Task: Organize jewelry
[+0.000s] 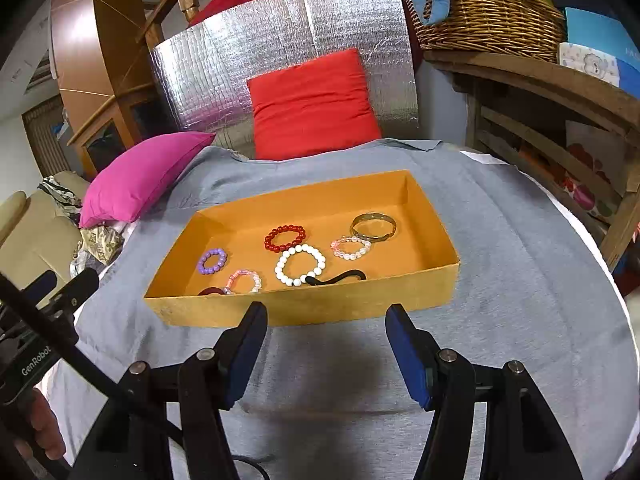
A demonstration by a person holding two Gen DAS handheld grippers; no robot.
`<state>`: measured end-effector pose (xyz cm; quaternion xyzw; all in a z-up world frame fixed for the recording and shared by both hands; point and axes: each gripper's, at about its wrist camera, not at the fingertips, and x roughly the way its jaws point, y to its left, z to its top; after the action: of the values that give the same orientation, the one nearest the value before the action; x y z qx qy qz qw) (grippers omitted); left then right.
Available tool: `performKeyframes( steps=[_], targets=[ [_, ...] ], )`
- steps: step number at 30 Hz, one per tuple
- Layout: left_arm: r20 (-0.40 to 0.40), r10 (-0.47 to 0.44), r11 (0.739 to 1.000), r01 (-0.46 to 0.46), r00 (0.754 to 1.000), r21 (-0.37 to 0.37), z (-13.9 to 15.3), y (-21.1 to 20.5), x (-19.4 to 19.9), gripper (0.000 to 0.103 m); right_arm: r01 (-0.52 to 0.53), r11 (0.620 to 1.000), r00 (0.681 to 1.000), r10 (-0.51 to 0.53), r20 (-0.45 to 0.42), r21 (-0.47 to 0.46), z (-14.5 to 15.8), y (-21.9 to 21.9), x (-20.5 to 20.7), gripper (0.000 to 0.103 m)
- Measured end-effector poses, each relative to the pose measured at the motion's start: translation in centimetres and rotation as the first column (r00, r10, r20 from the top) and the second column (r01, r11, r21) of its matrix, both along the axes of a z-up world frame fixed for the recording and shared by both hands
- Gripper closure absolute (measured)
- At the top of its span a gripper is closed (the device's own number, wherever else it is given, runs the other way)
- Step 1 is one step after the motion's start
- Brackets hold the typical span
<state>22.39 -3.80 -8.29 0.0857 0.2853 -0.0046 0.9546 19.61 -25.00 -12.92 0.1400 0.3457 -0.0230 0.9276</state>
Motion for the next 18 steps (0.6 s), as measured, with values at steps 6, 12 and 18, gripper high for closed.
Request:
performKeyframes(
  steps=[6, 12, 18],
  targets=[
    [-0.007, 0.009, 1.000, -0.009, 1.000, -0.002, -0.1, 1.1, 0.0, 0.022, -0.009, 1.000, 1.000, 0.009, 0.005, -0.006, 0.2, 1.3, 0.3, 0.038],
    [0.002, 0.009, 1.000, -0.009, 1.000, -0.019, 0.2, 2.1, -0.1, 0.021, -0.029, 0.999, 1.000, 0.029, 0.009, -0.022, 0.4, 2.9, 0.5, 0.038],
    [0.006, 0.006, 0.999, -0.005, 1.000, -0.032, 0.4, 2.9, -0.2, 0.021, -0.028, 0.999, 0.999, 0.029, 0.015, -0.034, 0.7, 3.7, 0.5, 0.038]
  ],
)
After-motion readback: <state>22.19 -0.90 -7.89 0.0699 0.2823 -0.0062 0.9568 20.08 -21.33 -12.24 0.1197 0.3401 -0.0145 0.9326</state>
